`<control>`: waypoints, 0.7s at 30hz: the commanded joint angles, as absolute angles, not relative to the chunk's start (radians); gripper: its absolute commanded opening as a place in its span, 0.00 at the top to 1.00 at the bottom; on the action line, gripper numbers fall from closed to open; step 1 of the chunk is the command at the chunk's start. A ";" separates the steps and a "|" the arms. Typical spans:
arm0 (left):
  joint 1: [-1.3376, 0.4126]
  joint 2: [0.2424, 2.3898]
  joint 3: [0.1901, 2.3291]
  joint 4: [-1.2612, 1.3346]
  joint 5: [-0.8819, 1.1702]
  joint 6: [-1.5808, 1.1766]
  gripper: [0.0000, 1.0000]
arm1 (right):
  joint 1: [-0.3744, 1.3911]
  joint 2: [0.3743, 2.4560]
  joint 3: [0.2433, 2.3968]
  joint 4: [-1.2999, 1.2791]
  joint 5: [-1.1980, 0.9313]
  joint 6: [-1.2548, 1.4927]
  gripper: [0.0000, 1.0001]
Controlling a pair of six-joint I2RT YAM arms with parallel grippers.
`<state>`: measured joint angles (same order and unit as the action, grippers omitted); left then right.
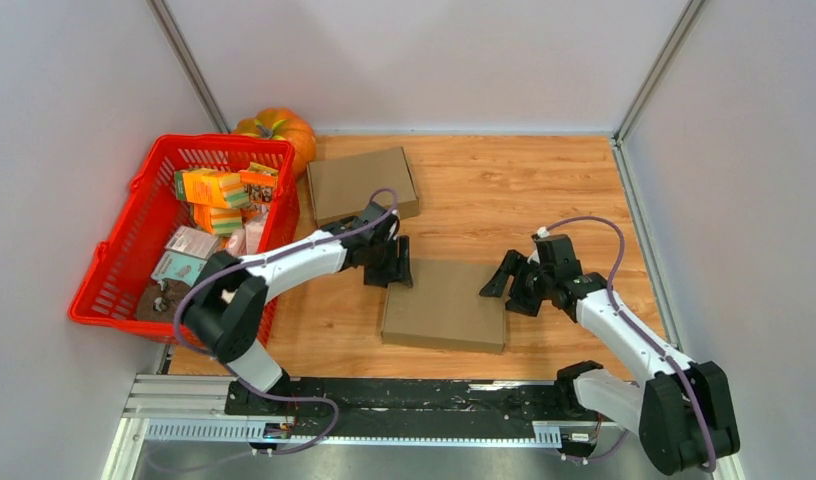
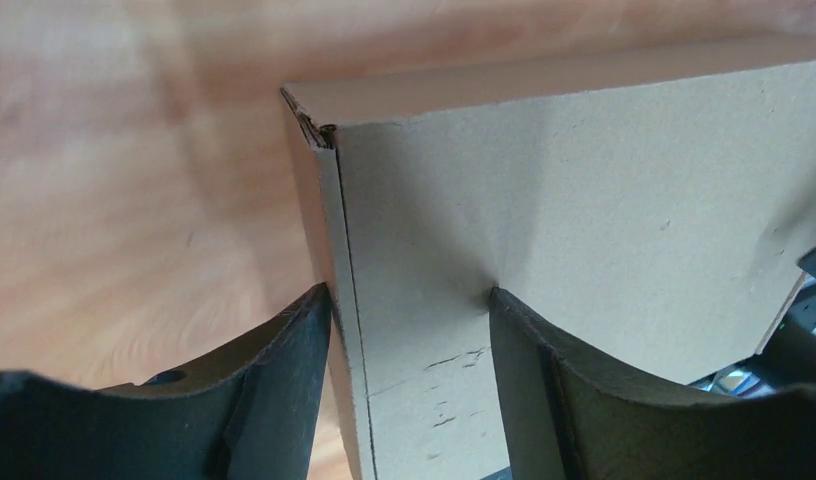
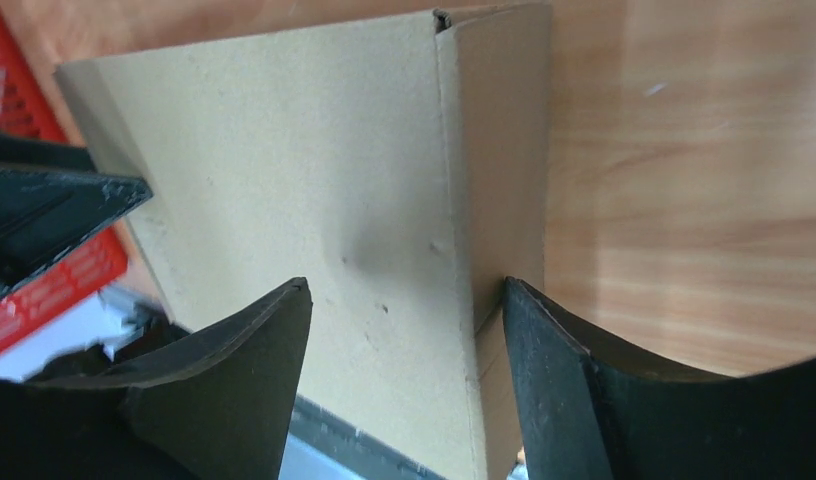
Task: Fold the paper box
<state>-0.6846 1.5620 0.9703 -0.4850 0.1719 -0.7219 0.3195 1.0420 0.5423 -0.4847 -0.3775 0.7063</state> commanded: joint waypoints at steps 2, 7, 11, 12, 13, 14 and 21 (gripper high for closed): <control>-0.739 1.767 1.277 -0.287 0.301 -0.716 0.35 | 0.194 1.138 0.597 -0.241 -0.304 0.770 0.28; -0.730 2.093 1.747 -0.287 0.288 -0.655 0.35 | 0.026 1.409 0.811 -0.129 -0.245 0.732 0.26; -0.724 2.293 2.009 -0.224 0.279 -0.657 0.34 | -0.020 1.676 1.069 -0.075 -0.349 0.670 0.22; -0.719 2.359 2.051 -0.207 0.281 -0.663 0.35 | -0.020 1.716 1.110 -0.066 -0.356 0.669 0.22; -0.716 2.387 2.127 -0.192 0.284 -0.669 0.34 | -0.020 1.785 1.190 -0.033 -0.368 0.666 0.21; -0.709 2.417 2.169 -0.177 0.284 -0.670 0.34 | -0.020 1.817 1.222 -0.008 -0.391 0.666 0.20; -0.644 2.618 2.431 -0.153 0.227 -0.635 0.33 | -0.020 2.122 1.567 0.098 -0.485 0.569 0.20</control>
